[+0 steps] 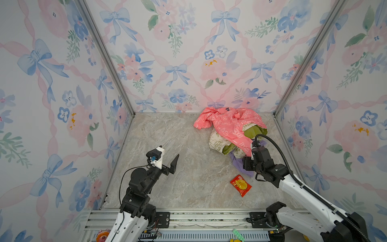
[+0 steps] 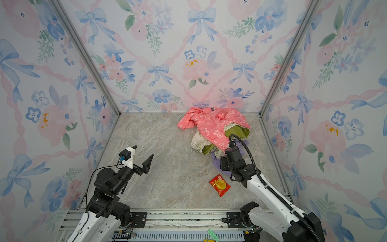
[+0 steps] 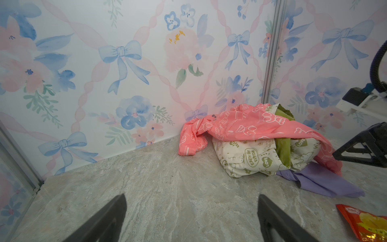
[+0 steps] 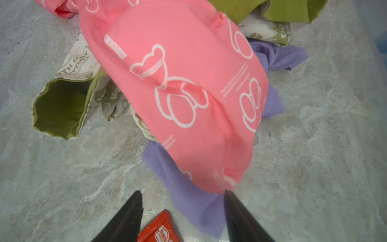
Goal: Pick out a specific cloth from the pile
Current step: 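Lower the right gripper onto the purple shirt under the pink cloth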
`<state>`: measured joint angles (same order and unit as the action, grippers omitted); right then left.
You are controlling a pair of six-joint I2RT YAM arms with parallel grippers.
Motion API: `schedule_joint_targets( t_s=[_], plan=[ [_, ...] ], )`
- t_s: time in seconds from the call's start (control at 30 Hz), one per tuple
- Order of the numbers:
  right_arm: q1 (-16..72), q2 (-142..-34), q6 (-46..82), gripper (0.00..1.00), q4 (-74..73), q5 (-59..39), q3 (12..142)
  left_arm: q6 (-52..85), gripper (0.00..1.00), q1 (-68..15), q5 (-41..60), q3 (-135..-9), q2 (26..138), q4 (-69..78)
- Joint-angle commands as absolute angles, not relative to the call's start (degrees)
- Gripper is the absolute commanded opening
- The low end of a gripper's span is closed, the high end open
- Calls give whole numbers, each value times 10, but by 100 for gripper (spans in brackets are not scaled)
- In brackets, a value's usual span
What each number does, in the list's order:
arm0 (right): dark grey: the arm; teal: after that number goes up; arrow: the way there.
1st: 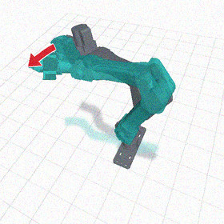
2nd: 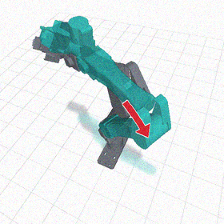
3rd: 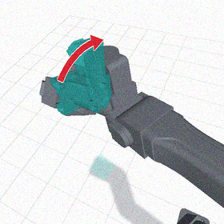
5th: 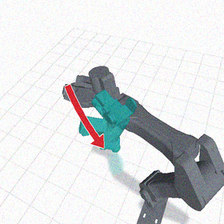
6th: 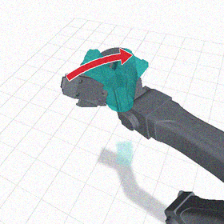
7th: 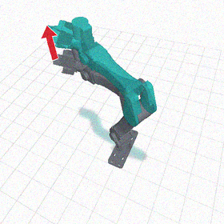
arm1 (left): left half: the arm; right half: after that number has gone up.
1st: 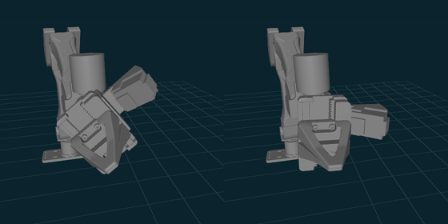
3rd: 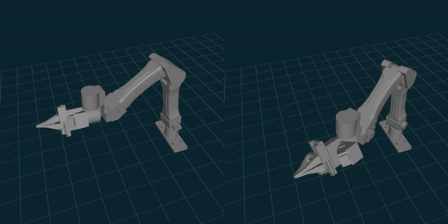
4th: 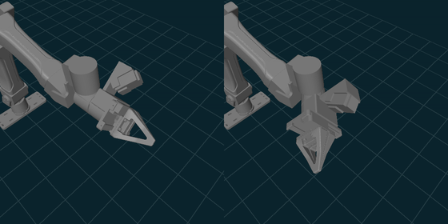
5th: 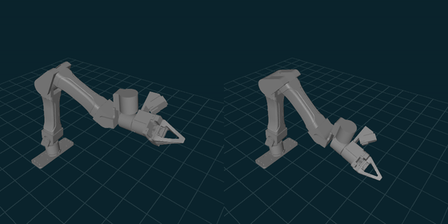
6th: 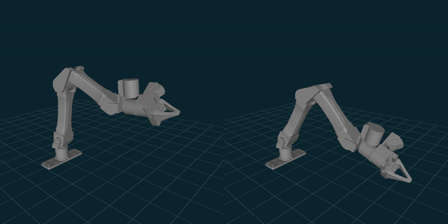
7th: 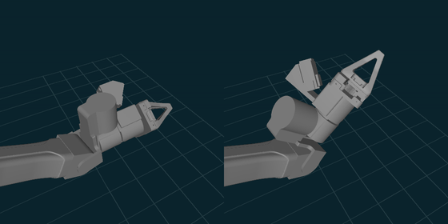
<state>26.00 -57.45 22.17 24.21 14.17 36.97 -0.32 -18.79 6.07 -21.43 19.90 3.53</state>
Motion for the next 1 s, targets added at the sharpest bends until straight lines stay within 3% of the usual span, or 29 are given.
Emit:
schedule_joint_targets(
  t_s=[0.0, 0.17, 0.43, 0.63, 0.8, 0.97],
  plan=[
    [263, -584, 270, 64, 223, 147, 352, 16, 98, -191, 50, -206, 187, 37],
    [264, -613, 307, 63, 231, 171, 345, 34, 98, -191, 42, -201, 175, 38],
    [263, -675, 337, 48, 225, 165, 345, 32, 98, -191, 31, -200, 183, 33],
    [264, -717, 352, 44, 228, 181, 351, 29, 98, -191, 25, -201, 187, 27],
    [263, -738, 377, 31, 243, 199, 358, 25, 98, -192, 6, -203, 186, 20],
    [264, -712, 395, 9, 240, 203, 359, 23, 98, -192, 7, -201, 189, 19]
  ],
)
